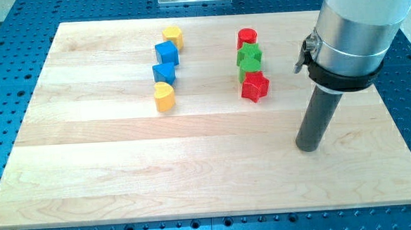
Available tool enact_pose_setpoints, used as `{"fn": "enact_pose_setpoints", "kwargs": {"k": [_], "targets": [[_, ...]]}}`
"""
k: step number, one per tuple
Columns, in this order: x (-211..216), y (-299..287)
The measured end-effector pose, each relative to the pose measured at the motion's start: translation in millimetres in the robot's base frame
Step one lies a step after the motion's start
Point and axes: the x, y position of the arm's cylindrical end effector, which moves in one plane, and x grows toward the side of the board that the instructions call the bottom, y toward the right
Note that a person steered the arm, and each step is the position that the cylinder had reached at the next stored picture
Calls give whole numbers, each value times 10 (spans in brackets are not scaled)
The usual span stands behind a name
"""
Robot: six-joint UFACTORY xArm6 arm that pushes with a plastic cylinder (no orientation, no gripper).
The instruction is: Separate the red circle from the from the green star
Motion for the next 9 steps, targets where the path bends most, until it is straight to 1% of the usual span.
{"fn": "enact_pose_setpoints", "kwargs": {"k": [1, 2, 4, 5, 6, 7, 8, 9], "targets": [[-64, 22], [-607, 34], [-726, 45], [-1011, 92], [-1011, 117], [-1347, 200], [-1936, 276], [-1955, 282]]}}
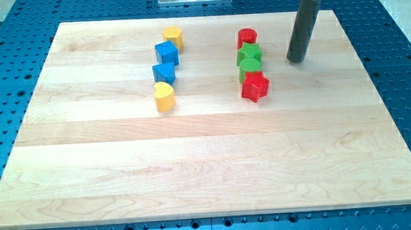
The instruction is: Separate the red circle from the from the green star
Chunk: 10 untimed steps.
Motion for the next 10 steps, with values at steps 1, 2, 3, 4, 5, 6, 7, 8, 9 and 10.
{"fn": "enact_pose_setpoints", "kwargs": {"k": [1, 2, 3, 4, 5, 6, 7, 8, 9, 10], "targets": [[-112, 8], [-608, 62], [-784, 69], [-785, 69], [-955, 64], [-621, -4], [-480, -288], [-482, -716], [-480, -968], [-477, -994]]}}
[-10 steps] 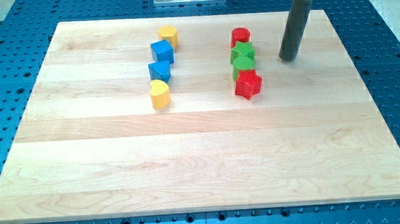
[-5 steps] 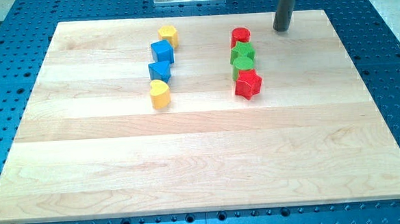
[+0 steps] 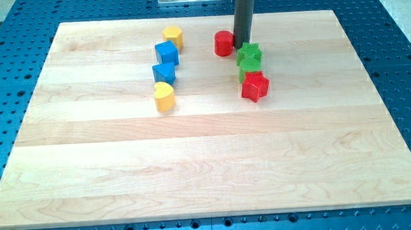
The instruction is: Separate the red circle from the from the green star
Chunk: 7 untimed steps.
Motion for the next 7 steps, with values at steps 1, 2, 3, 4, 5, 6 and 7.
{"fn": "enact_pose_setpoints", "kwargs": {"k": [1, 2, 3, 4, 5, 6, 7], "targets": [[0, 0], [232, -1], [470, -1], [454, 5], [302, 46], [-19, 133], [-294, 317]]}}
